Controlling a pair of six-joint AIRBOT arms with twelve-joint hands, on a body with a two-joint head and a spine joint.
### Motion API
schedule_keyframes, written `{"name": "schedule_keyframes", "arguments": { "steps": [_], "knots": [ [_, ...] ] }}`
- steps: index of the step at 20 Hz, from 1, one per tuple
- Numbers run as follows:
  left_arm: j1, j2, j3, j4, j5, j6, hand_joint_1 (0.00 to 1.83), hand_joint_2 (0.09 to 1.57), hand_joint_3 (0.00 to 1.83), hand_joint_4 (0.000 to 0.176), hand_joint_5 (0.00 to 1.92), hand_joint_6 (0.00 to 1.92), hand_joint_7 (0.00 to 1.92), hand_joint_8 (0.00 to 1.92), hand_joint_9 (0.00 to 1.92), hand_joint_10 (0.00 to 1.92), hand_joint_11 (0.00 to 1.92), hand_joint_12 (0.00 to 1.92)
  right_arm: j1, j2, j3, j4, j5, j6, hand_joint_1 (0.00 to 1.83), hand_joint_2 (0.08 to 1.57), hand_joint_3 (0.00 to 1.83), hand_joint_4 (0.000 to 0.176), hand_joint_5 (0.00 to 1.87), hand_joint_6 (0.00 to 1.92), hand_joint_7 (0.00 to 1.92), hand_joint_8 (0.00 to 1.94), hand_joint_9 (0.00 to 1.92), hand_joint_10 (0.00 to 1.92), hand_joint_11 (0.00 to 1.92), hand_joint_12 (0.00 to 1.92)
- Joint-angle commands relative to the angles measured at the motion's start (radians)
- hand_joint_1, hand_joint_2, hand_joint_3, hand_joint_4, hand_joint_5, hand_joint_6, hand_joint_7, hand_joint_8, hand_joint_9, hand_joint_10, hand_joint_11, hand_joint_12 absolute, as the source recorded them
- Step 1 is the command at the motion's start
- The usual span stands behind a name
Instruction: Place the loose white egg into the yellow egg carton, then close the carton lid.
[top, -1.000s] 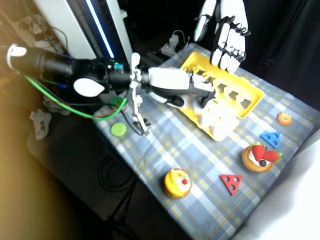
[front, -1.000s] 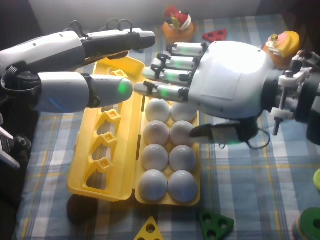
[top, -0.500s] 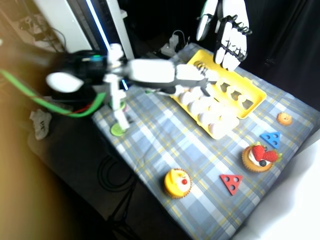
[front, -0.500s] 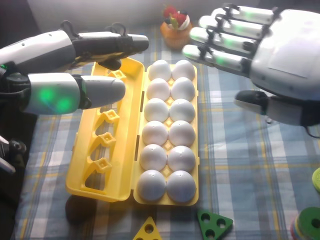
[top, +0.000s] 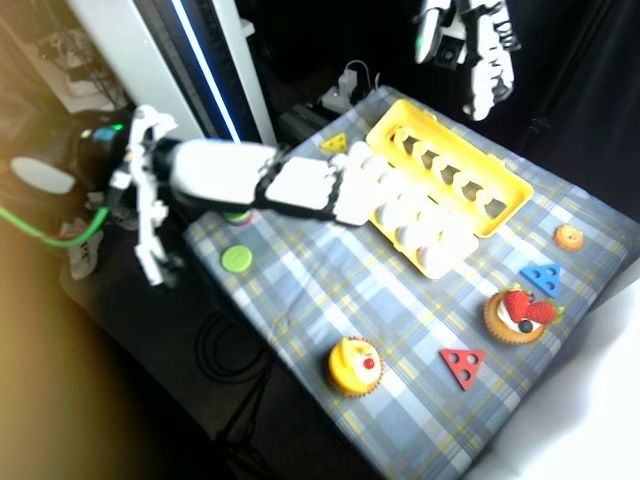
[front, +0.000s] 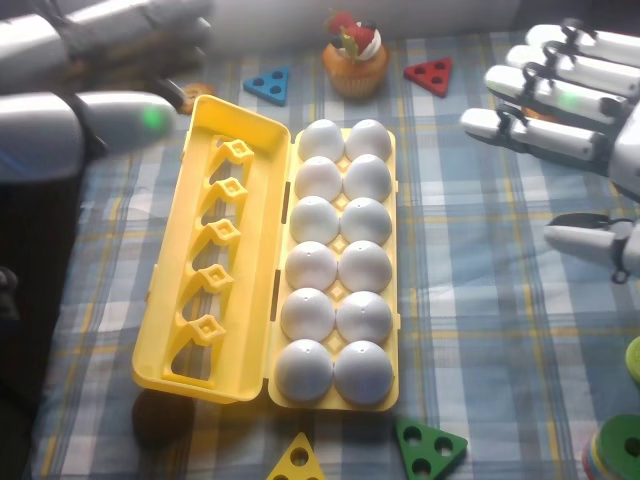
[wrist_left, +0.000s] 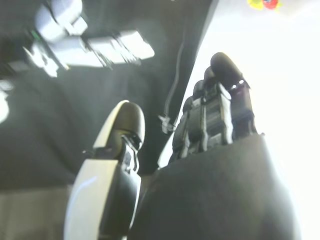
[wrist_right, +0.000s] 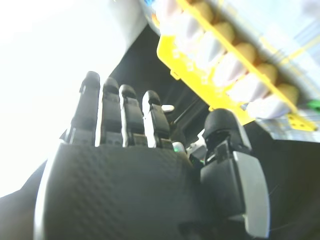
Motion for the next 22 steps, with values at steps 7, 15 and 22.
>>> {"name": "schedule_keyframes", "arguments": {
  "steps": [7,15,22],
  "knots": [
    [0.063,-0.035,0.071,-0.067,-0.034,-0.137,0.07,1.51,0.01,0.0,0.0,0.0,0.02,0.0,0.17,0.11,0.0,1.38,-0.035,0.042,-0.037,0.008,0.194,-0.002,0.12,1.41,0.0,0.0,0.0,0.0,0.0,0.0,0.0,0.0,0.0,0.0],
    [0.257,-0.071,0.078,-0.089,-0.057,-0.265,0.1,1.32,0.0,0.0,0.0,0.0,0.0,0.0,0.19,0.06,0.0,1.3,-0.035,0.037,-0.037,0.008,0.195,-0.002,0.16,1.39,0.0,0.003,0.0,0.0,0.0,0.0,0.0,0.0,0.0,0.0],
    [0.314,-0.119,0.084,-0.087,-0.103,-0.328,0.08,1.39,0.01,0.0,0.0,0.0,0.0,0.0,0.31,0.08,0.09,1.43,-0.035,0.036,-0.037,0.011,0.194,-0.002,0.11,1.4,0.0,0.036,0.0,0.0,0.0,0.0,0.0,0.0,0.0,0.0]
  ]
}}
